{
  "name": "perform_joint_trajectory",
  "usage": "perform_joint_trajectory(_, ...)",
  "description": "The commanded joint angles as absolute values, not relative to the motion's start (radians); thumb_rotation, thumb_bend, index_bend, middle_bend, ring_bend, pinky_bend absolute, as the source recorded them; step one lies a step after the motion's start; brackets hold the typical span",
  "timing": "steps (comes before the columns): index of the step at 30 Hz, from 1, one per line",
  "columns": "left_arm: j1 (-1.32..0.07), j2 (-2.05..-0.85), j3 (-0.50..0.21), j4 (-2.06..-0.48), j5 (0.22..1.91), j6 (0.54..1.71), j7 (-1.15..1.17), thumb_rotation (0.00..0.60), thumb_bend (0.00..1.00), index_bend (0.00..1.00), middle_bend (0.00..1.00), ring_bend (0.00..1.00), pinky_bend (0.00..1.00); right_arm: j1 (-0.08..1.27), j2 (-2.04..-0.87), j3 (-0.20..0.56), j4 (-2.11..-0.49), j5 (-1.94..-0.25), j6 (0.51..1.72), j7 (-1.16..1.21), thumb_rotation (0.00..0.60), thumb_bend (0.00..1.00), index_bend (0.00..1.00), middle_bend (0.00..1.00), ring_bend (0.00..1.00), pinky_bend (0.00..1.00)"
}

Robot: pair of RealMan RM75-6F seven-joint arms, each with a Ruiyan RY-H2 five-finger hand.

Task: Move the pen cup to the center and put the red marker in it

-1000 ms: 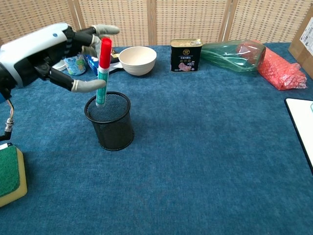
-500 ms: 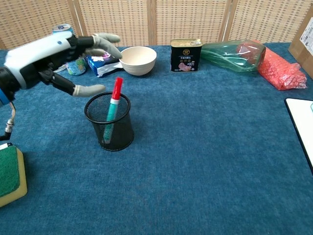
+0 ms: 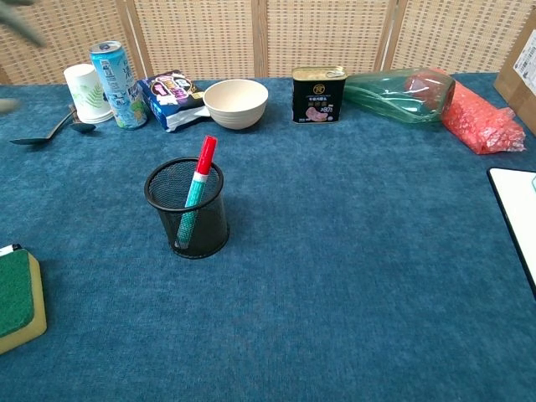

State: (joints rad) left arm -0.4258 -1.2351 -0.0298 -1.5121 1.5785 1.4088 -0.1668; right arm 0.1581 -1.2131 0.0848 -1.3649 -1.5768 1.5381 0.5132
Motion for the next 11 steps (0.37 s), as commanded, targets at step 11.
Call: perform_joint_trajectory(11,-0.194,-1.069,0.063,-1.604,1.479,1.523,-0.105,0.600,0.36,0.25,0.00,0.00,0.00,0.138,-1.220,0.122,-1.383,-1.520,1.567,0.227,0.600,0.00,0.04,0.11,0.00,0.21)
